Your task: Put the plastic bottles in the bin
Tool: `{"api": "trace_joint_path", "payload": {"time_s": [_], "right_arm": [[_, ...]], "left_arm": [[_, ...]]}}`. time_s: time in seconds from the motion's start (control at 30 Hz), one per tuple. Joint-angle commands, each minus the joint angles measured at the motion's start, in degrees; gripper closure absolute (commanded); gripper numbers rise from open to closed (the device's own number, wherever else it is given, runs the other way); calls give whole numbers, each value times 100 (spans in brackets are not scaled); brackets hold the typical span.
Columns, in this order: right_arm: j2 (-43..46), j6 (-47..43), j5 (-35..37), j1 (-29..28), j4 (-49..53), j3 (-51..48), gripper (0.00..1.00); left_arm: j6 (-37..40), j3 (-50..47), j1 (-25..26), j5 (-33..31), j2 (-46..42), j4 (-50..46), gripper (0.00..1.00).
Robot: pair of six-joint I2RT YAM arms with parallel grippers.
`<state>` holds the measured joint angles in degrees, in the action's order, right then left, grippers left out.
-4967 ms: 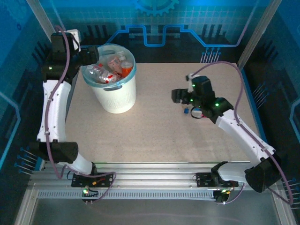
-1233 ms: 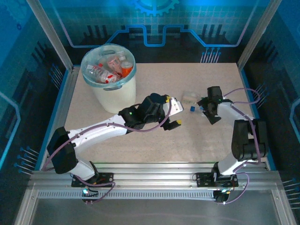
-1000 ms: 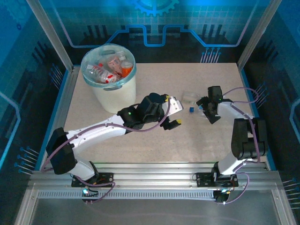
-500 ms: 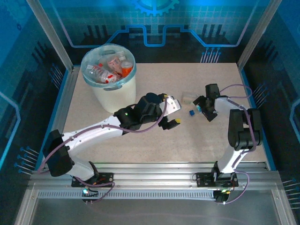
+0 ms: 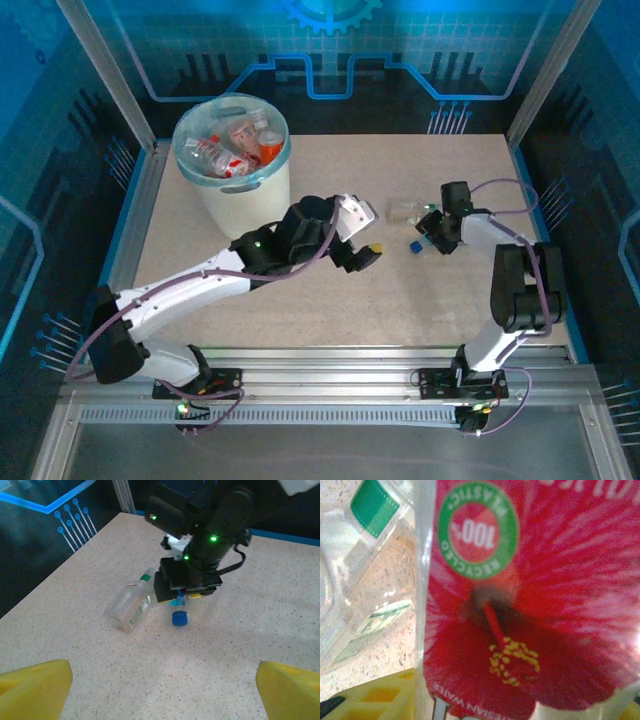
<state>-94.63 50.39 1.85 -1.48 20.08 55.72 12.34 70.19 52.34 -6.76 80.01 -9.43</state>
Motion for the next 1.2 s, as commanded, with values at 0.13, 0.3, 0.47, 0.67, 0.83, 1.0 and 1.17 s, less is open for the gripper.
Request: {"api": "trace_joint_path", "payload": {"time_s": [0.13, 0.3, 0.47, 0.67, 0.83, 1.0, 1.17], "right_arm": [[1096, -701, -523, -214, -24, -501, 49], [2273, -1295, -677, -1079, 58, -894, 47], [3412, -1882, -917, -2181, -355, -995, 50], [3803, -2544, -1554, -2914, -786, -660, 50], [3687, -2976, -1934, -3300, -1031, -265, 50], [3620, -3208, -1949, -3585, -1123, -80, 49], [3584, -3315, -1894, -3849, -1087, -1, 48]], "left_arm": [[-1259, 285, -62, -643, -354, -503, 5], [-2495, 1078, -587, -390, -323, -1564, 4], [-3269, 1499, -1339, 796, -549, -1923, 5], [-3258, 1726, -1511, 2060, -716, -2093, 4], [-3321, 1856, -1514, 2329, -650, -2376, 4], [-3378, 1818, -1514, 2602, -585, -2394, 4], [-3432, 1803, -1509, 2896, -368, -2414, 5]]}}
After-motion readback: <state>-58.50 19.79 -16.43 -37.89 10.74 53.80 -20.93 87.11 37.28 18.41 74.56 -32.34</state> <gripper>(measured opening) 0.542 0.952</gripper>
